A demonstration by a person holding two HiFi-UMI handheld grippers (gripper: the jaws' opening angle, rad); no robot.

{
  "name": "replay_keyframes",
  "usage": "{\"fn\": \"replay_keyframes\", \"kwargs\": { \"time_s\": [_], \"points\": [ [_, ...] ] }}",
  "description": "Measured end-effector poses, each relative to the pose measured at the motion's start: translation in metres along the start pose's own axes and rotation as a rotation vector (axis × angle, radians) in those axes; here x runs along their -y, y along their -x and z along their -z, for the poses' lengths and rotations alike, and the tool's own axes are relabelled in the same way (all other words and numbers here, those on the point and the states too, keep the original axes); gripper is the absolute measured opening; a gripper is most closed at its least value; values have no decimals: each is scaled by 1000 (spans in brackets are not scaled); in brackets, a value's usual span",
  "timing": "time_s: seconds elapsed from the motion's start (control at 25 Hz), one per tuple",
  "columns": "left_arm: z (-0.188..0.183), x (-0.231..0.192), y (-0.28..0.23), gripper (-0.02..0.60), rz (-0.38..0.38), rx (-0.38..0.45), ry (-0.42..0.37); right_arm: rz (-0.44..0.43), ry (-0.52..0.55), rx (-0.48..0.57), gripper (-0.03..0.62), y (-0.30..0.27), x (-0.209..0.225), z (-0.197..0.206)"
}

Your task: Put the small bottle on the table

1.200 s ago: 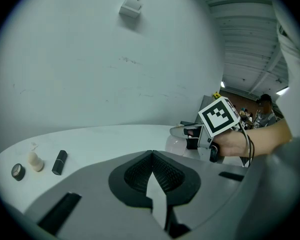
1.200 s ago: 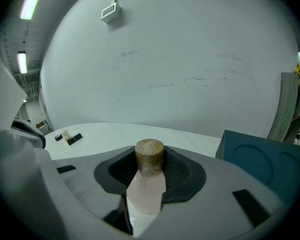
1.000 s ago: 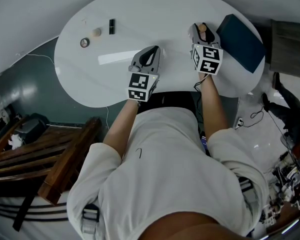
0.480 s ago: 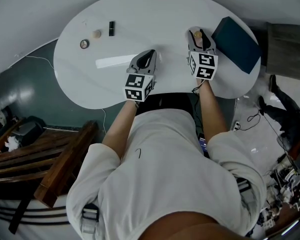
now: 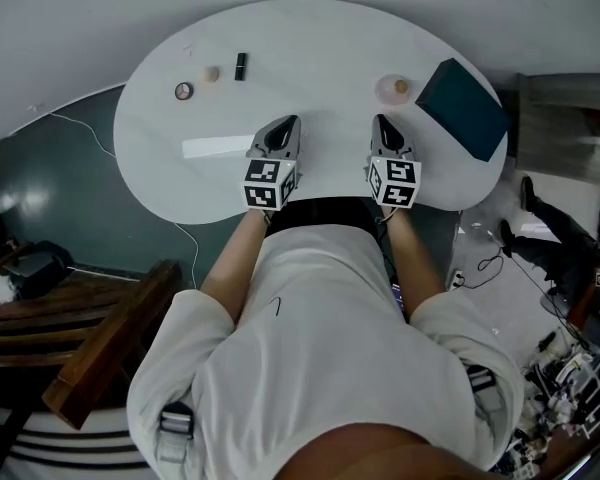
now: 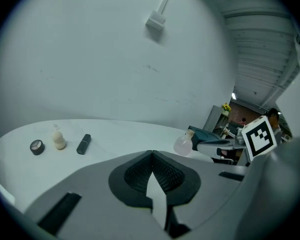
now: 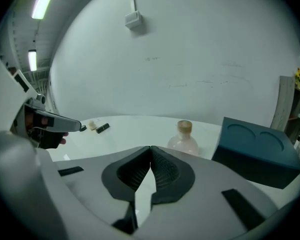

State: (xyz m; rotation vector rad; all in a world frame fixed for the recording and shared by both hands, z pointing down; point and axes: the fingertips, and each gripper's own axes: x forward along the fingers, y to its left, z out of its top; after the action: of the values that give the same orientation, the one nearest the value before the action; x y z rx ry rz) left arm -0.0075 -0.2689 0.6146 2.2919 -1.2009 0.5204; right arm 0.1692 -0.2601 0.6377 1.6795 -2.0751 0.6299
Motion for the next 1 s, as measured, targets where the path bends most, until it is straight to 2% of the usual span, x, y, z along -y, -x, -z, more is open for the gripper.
{"fn": "replay_keyframes", "kwargs": {
  "time_s": [0.32, 0.52, 0.64, 0.84, 1.0],
  "points": [
    [-27, -40, 66, 12, -68, 124, 33, -155, 123, 88, -3, 14, -115, -54],
    [-58, -55, 101, 12, -120, 211, 0, -249, 159, 168, -3, 29, -172, -100],
    [-81, -56, 114, 12, -121, 257, -23, -274, 178, 226, -3, 40, -186, -128],
    [-131, -52, 141, 12, -135, 367, -63, -240, 217, 322, -3, 61, -181, -172],
    [-174, -37, 160, 12, -125, 460, -132, -210, 258, 409, -3, 84, -173, -211]
  ]
}}
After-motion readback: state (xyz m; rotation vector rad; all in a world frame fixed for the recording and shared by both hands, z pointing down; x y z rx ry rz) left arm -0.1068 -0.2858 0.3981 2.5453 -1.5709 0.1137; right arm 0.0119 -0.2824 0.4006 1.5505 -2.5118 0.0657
